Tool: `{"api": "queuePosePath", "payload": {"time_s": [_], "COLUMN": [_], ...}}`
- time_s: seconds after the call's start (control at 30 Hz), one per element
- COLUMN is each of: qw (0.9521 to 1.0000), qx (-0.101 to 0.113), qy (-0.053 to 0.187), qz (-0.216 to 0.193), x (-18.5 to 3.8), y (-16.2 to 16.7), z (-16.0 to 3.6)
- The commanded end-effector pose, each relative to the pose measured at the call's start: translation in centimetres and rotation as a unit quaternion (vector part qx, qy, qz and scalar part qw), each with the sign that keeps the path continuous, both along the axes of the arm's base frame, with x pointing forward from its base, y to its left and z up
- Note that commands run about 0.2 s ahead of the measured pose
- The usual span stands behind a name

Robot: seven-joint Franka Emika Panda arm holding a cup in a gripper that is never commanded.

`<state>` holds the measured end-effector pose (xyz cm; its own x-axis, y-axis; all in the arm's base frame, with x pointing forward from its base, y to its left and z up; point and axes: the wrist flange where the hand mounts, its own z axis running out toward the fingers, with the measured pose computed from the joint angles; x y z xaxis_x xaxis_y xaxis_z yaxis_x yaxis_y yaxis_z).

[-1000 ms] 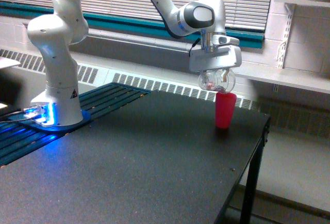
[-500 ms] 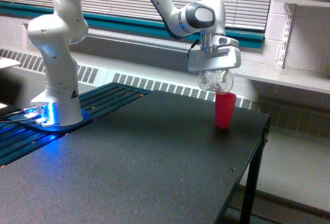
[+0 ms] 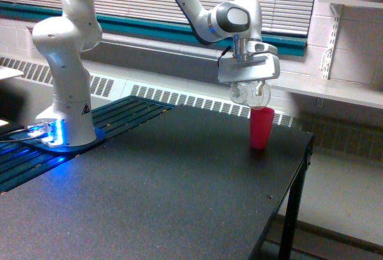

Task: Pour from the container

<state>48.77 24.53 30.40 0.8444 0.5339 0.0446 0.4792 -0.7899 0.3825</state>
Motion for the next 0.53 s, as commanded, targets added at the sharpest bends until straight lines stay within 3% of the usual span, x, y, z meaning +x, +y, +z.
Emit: {"api": "queuePosePath", "payload": {"time_s": [0.03, 0.37, 0.53], "qw": [0.9999, 0.9982, 0.9977], "qx": [0.013, 0.056, 0.064], "qy": [-0.003, -0.016, -0.019], "qz": [0.007, -0.009, -0.012], "x": [0.1, 0.2, 0.0], "y": [0.2, -1.0, -1.6], "z": [0.5, 1.2, 1.4]}}
